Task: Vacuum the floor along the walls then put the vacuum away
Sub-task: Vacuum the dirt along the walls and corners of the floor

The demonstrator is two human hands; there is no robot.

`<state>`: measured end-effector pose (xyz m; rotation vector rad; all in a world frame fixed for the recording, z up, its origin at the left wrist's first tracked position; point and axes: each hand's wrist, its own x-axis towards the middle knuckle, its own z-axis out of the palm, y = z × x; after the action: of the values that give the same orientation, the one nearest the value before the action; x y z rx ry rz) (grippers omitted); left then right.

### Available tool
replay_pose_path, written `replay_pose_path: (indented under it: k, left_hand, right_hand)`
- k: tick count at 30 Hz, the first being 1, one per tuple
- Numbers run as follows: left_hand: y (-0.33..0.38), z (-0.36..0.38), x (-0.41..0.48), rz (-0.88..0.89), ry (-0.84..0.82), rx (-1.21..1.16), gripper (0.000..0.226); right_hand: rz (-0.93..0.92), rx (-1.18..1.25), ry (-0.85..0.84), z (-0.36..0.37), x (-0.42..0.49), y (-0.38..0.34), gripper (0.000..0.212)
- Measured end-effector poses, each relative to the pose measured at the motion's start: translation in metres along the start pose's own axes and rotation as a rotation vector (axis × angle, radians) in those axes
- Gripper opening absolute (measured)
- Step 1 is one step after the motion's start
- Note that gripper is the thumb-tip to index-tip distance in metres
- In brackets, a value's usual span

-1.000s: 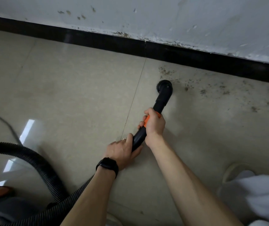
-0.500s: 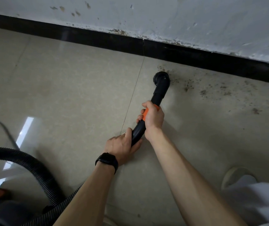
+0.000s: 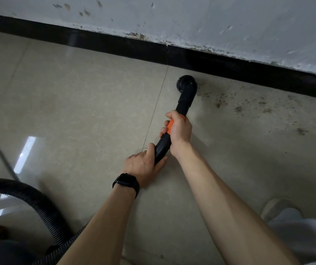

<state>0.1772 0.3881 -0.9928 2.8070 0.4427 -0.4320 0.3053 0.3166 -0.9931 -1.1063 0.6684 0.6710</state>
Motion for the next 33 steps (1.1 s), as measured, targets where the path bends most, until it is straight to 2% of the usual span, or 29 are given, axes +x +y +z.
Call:
replay_pose_path:
  k: [8, 17, 23, 27, 33]
  left_hand:
    - [0.005, -0.011, 0.016, -0.070, -0.044, -0.012, 0.046]
    - [0.002, -0.021, 0.024, -0.179, -0.054, -0.132, 0.045]
    - [-0.018, -0.024, 0.019, -0.266, -0.037, -0.325, 0.043]
    - [-0.029, -0.022, 0.001, -0.184, -0.019, -0.237, 0.046]
    - [-0.034, -0.008, -0.031, -0.008, -0.076, -0.023, 0.050]
  right_hand:
    - [-0.014, -0.022, -0.002, 0.014, 0.012, -0.013, 0.015]
    - [-0.036, -0.090, 0.001, 0.038, 0.021, -0.019, 0.012]
    - [-0.063, -0.199, 0.011, 0.065, 0.019, -0.008, 0.025]
    - [-0.059, -0.194, 0.060, 0.058, 0.003, 0.010, 0.028]
    - [-0.028, 0.049, 0.201, 0.007, -0.040, 0.035, 0.023]
